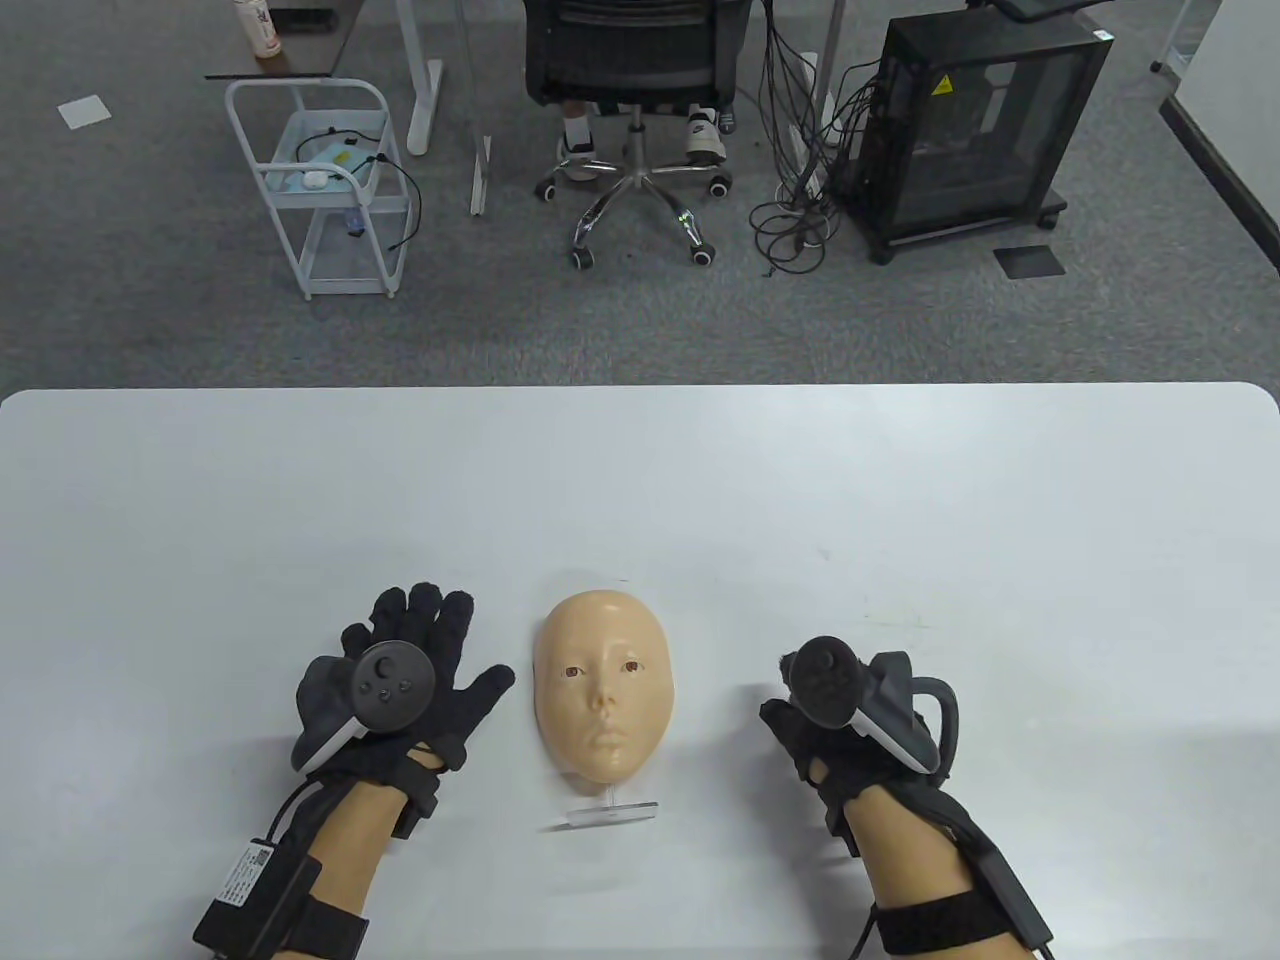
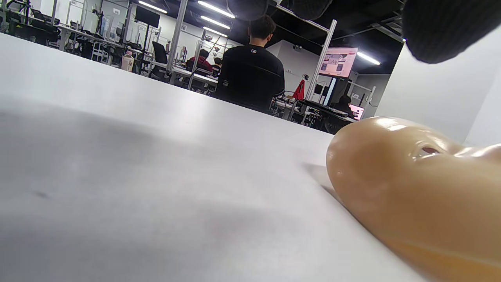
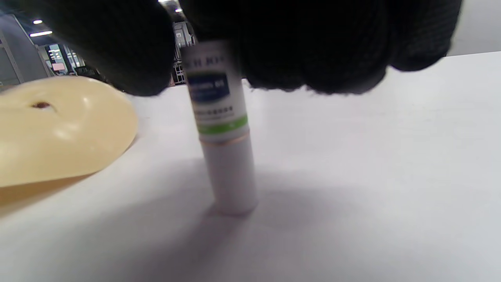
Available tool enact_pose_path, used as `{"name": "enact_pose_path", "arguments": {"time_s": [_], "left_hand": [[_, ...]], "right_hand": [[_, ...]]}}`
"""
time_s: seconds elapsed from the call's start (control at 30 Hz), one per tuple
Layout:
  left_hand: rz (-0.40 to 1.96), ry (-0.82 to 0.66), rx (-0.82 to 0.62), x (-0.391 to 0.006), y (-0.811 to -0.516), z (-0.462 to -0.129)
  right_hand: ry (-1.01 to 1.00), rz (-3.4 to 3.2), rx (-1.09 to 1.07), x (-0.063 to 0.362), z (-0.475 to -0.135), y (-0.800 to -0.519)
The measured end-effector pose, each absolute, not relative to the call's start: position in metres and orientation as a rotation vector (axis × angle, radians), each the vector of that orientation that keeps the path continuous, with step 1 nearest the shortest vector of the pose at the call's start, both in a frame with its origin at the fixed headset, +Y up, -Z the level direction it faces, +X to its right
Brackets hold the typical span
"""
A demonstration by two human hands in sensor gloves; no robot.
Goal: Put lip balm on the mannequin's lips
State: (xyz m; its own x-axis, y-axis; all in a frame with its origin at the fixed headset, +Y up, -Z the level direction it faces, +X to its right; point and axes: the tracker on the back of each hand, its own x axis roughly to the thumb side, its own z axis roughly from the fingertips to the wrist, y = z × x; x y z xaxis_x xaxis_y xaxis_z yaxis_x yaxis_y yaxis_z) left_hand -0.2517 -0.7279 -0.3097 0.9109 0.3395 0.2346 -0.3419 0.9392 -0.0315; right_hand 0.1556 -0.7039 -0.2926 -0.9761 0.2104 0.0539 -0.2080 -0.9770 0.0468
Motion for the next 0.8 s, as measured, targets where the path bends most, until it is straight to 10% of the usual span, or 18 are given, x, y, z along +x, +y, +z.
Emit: {"name": "enact_pose_path", "arguments": {"time_s": [0.33,0.8], "left_hand": [[0.361,-0.253,-0.008,-0.250,-0.730,-0.311],[0.362,-0.263,-0.012,-0.250,-0.729,-0.311]], "right_hand": [[-0.397,2.712,0.243,0.161,-0.271,-0.677],[-0.287,2.661,0.462,0.162,-0.281,-0.699]]}}
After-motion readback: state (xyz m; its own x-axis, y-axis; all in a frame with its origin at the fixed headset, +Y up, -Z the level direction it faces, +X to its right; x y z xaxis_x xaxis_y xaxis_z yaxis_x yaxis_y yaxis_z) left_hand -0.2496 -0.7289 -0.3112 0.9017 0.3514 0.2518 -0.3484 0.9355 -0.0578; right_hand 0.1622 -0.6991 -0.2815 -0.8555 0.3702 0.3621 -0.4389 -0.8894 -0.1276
